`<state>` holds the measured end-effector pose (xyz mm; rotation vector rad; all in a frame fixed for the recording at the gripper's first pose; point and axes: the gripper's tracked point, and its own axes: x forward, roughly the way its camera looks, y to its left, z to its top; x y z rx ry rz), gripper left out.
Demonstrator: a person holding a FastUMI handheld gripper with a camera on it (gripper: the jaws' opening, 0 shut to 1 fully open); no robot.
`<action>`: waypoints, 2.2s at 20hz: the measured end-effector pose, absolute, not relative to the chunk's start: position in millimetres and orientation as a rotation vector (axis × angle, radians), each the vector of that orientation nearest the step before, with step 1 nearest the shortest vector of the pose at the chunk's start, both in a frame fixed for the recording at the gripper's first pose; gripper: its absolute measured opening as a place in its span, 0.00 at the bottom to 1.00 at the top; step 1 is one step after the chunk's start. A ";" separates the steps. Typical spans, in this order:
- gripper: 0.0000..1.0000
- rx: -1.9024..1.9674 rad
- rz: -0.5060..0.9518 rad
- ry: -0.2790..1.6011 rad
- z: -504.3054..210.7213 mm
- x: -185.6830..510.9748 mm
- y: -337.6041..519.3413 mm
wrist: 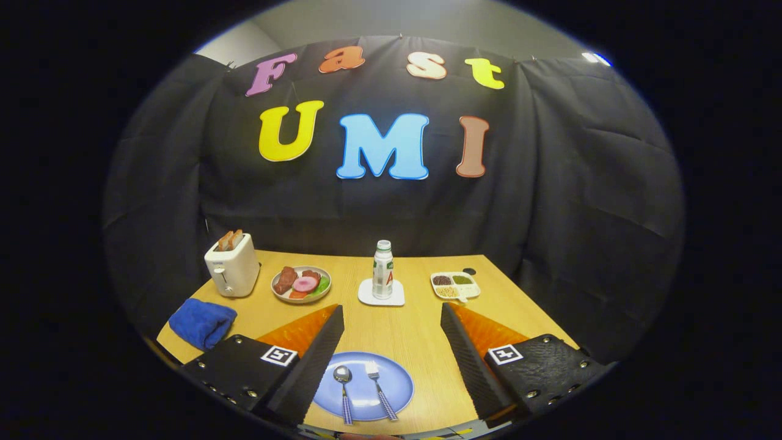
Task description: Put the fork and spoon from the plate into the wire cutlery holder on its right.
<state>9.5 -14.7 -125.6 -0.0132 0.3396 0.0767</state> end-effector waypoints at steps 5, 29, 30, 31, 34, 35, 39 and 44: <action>0.98 -0.002 0.085 0.436 -157.5 8.8 -20.2; 0.78 -0.202 0.178 0.964 -308.0 -13.3 -10.0; 0.78 -0.209 0.181 0.979 -313.7 -14.3 -9.8; 0.78 -0.218 0.181 0.997 -318.6 -14.2 -10.1; 0.78 -0.223 0.178 1.042 -332.2 -12.5 -11.5; 0.78 -0.225 0.171 1.061 -337.0 -13.0 -13.0; 0.25 -0.262 0.157 1.144 -361.3 -14.5 -20.3; 0.23 -0.256 0.164 1.220 -369.8 -19.0 -16.9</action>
